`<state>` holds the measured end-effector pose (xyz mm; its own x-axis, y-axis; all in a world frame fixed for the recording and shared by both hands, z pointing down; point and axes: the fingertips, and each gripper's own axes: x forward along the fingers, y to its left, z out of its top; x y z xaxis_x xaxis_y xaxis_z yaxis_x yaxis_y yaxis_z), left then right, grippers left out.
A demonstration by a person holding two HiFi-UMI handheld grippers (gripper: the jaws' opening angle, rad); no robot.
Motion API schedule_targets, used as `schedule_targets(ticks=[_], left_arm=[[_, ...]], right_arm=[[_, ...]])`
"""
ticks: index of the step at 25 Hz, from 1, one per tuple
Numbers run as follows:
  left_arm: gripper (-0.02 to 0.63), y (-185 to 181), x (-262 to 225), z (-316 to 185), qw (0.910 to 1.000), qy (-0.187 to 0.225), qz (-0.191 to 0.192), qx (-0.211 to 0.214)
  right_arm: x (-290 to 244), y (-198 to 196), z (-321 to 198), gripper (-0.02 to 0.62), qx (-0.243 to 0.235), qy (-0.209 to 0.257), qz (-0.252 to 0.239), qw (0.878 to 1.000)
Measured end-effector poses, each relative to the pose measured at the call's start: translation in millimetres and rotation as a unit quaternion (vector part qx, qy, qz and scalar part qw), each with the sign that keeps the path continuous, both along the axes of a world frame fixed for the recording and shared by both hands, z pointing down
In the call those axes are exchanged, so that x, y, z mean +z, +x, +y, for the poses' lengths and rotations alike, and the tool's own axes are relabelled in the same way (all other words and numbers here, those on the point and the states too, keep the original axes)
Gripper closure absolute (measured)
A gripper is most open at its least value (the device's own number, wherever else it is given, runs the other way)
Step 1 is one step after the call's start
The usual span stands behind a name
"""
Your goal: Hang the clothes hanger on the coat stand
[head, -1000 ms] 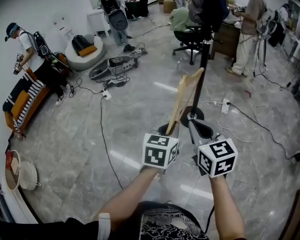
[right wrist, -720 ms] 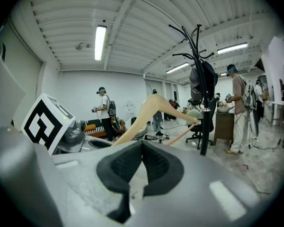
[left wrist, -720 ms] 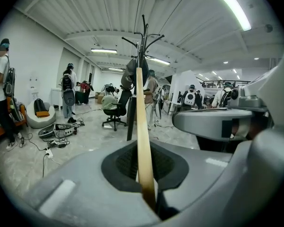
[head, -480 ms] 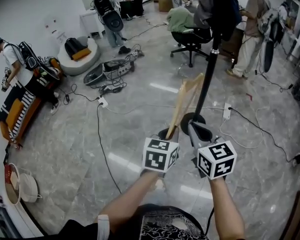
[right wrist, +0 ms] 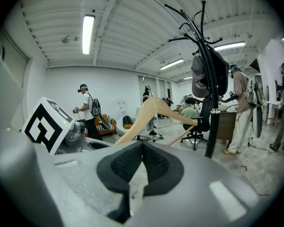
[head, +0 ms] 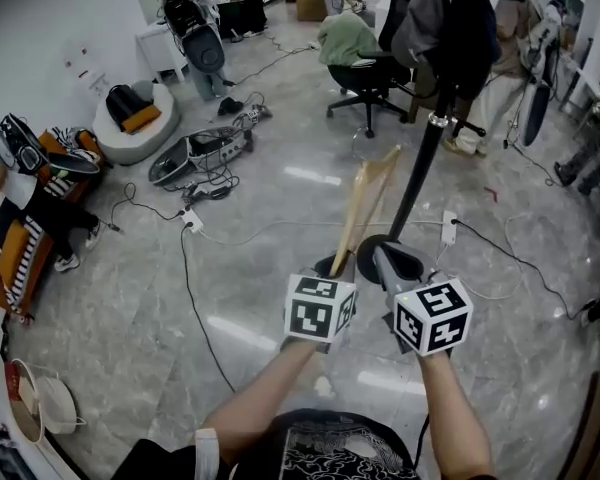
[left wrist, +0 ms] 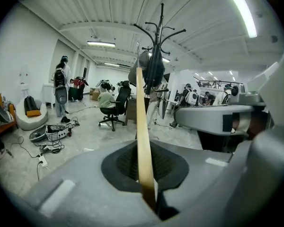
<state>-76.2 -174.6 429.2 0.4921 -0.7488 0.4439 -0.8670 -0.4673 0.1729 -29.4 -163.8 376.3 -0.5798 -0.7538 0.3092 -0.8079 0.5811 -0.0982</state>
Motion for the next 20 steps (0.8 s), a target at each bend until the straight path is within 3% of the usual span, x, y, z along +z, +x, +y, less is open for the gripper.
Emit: schedule_targets(ticks=[12,20], left_arm=[[0.595,-15,-3,-50,0.9996,-0.001,0.017,0.022],[0.595,-8,1,-73,0.9996,-0.003,0.017,0.024]], right_arm=[[-7,-24,-47,0.595,0.018,0.005,0.015,1.000],[-8,-18,-68,0.595,0.024,0.015,0.012,1.000]])
